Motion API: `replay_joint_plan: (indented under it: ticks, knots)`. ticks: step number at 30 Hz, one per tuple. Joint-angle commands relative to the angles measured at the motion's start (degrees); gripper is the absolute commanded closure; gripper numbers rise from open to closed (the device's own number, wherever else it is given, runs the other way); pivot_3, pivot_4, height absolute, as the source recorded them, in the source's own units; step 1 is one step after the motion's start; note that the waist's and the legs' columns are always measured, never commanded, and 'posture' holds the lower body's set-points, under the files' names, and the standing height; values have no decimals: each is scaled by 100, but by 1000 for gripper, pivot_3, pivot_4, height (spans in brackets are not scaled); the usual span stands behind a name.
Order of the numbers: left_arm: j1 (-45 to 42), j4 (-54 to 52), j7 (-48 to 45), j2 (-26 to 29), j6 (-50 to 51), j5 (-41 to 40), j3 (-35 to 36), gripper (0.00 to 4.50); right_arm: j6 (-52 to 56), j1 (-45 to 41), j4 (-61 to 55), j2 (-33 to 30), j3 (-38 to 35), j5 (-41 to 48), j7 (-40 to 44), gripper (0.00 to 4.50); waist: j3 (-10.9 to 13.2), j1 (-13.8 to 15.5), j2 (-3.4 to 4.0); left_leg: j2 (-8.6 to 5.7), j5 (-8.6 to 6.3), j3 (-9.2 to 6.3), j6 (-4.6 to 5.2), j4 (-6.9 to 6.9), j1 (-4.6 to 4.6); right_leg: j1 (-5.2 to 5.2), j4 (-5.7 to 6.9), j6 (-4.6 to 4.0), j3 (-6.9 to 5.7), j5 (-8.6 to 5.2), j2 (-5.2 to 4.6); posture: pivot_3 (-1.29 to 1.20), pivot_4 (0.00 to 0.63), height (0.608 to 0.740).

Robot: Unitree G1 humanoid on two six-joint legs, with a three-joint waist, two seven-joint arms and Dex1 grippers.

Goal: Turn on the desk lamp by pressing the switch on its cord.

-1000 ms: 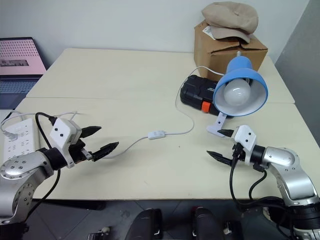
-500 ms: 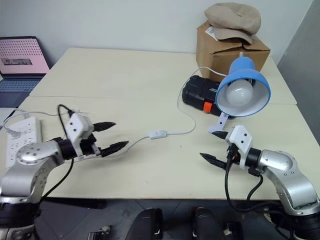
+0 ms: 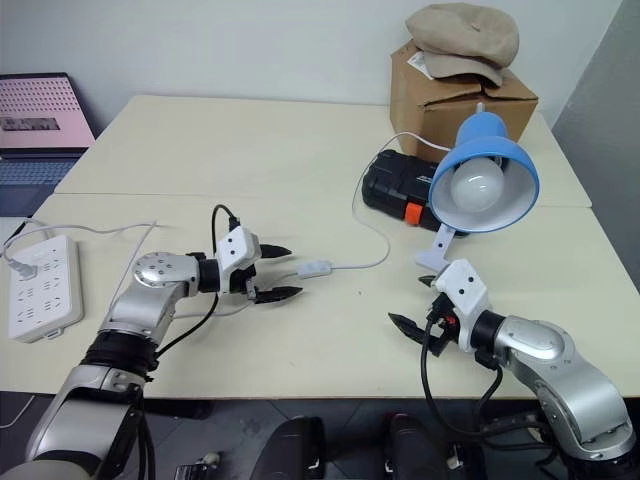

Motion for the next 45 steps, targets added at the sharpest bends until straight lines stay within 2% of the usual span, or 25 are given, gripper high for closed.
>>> replay_joint_plan:
  ticks: [1, 7, 10, 22, 24, 27, 31, 35, 41, 45]
  knots:
    - [-373, 580, -61, -149, -464, 171, -15, 42, 123, 57, -400, 67, -101, 93, -187, 0, 0, -2, -1, 0, 0, -1, 0, 1, 0, 0, 0, 0, -1, 0, 1, 0, 150, 740]
    - [-679, 1275, -181, -309, -818, 325, 10, 42, 295, 141, -588, 116, -196, 167, -324, 0, -1, -20, -2, -1, 0, -5, 1, 6, -4, 1, 1, 4, -5, 2, 1, 0, 150, 740]
    - [-770, 1469, -235, -366, -930, 357, 41, 524, 330, 150, -615, 106, -224, 190, -344, 0, -1, -25, -2, -1, 1, -6, 1, 7, -4, 1, 1, 5, -7, 3, 1, 0, 150, 740]
    - [-795, 1548, -466, -420, -1094, 407, 15, 3201, 361, 138, -627, 83, -276, 293, -400, 0, -2, -33, -3, -1, 1, -8, 1, 8, -4, 1, 3, 5, -8, 3, 1, 0, 150, 740]
    - [-741, 1423, -507, -402, -1061, 396, 21, 3417, 389, 116, -621, 118, -301, 359, -411, 0, -2, -33, -3, -1, 1, -8, 1, 8, -4, 1, 3, 5, -9, 3, 2, 0, 150, 740]
    - [-676, 1058, -358, -459, -583, 214, 162, 3418, 649, 109, -688, 234, -399, 633, -477, 0, -2, -35, -3, -1, 1, -8, 1, 8, -4, 1, 3, 5, -9, 3, 2, 0, 150, 740]
    - [-365, -79, -220, -480, 412, -19, 211, 3418, 1397, 125, -872, 914, -579, 1701, -904, 0, -5, -42, -9, 4, 1, -12, 1, 8, -5, 3, 7, 5, -8, 3, 2, 0, 150, 740]
    - [-2, -1610, 12, -442, 1987, -307, 192, 3418, 2018, -252, -500, 2075, -570, 2346, -1900, 0, -7, -77, -11, 5, 2, -13, 0, 10, -2, 5, 11, 4, -7, 3, 2, 0, 150, 740]
    - [161, -3103, 815, -536, 3929, -675, 340, 3418, 2507, -993, 886, 3949, -816, 2831, -3295, 0, -9, -83, -11, 6, 7, -14, 4, 12, 6, 9, 20, 8, -5, 9, 1, 0, 150, 740]
    - [181, -3520, 1246, -612, 4559, -827, 424, 3418, 2513, -1466, 1643, 4856, -1153, 3246, -3990, 0, -10, -83, -9, 0, 8, -12, 5, 11, 5, 12, 15, 11, 1, 11, -2, 0, 150, 740]
